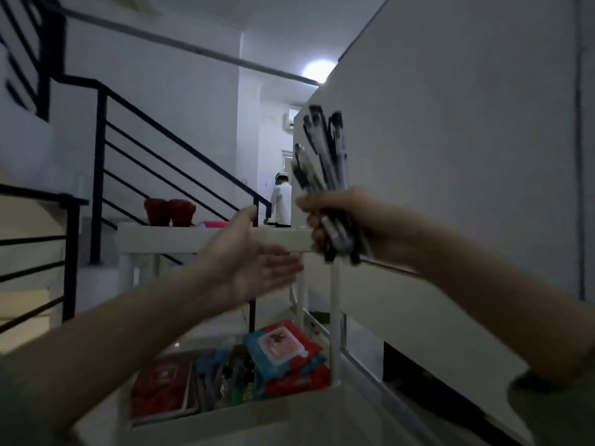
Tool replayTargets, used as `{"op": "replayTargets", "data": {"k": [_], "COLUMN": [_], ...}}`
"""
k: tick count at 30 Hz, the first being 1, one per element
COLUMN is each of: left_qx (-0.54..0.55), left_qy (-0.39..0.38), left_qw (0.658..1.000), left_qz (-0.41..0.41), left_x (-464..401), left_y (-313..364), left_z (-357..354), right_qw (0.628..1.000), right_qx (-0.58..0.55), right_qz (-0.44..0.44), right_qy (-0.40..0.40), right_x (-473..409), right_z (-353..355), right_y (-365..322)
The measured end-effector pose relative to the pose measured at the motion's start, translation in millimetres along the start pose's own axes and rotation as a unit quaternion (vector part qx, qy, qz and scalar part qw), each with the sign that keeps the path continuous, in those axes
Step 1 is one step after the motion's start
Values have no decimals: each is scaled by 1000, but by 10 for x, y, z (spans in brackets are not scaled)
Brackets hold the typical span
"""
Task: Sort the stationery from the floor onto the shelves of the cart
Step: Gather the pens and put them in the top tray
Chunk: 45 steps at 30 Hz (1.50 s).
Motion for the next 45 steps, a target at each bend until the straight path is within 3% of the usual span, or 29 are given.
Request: {"op": "replayTargets", "data": {"k": [3, 7, 10, 13, 17, 20, 25, 28, 32, 37, 42, 45], "left_qx": [-87, -253, -369, -486, -596, -654, -691, -703, -723, -709, -736, -723], "left_qy": [76, 127, 126, 103, 13, -42, -73, -91, -94, -58, -60, -48], "left_qw": [989, 946, 912, 867, 802, 753, 716, 701, 684, 702, 674, 689], "left_qz": [-88, -160, -132, -47, 36, 59, 73, 71, 24, 34, 30, 9], "left_x": [52, -4, -295, -751, -1391, -1718, -1942, -1960, -1940, -1772, -1424, -1198], "left_y": [529, 1065, 1260, 1223, 1103, 927, 686, 546, 503, 541, 524, 582], "left_z": [25, 55, 65, 190, 309, 283, 267, 239, 97, 91, 51, 5], "right_qw": [1000, 993, 976, 943, 884, 831, 753, 743, 761, 749, 730, 740], "right_qx": [14, 105, 190, 279, 388, 455, 567, 579, 542, 581, 597, 599], "right_qz": [-9, -58, -107, -171, -248, -303, -313, -307, -331, -287, -285, -266], "right_qy": [-9, -19, -29, -61, -83, -102, -119, -133, -136, -141, -172, -152], "right_x": [-213, -577, -912, -1312, -1837, -2036, -2151, -2089, -1988, -1938, -1681, -1545], "right_z": [232, 363, 383, 372, 431, 511, 561, 517, 496, 486, 373, 301], "right_y": [-343, -432, -315, -17, 473, 790, 1027, 1026, 864, 606, 590, 527]}}
Point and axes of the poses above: each hand's wrist, its own x-axis away from the middle knuckle, its own z-axis out of the back of the hand, y = z × x, the point moved 9 cm from there along -x, towards the middle knuckle, and after that the axes turned 12 degrees about x, right-handed, at the moved point
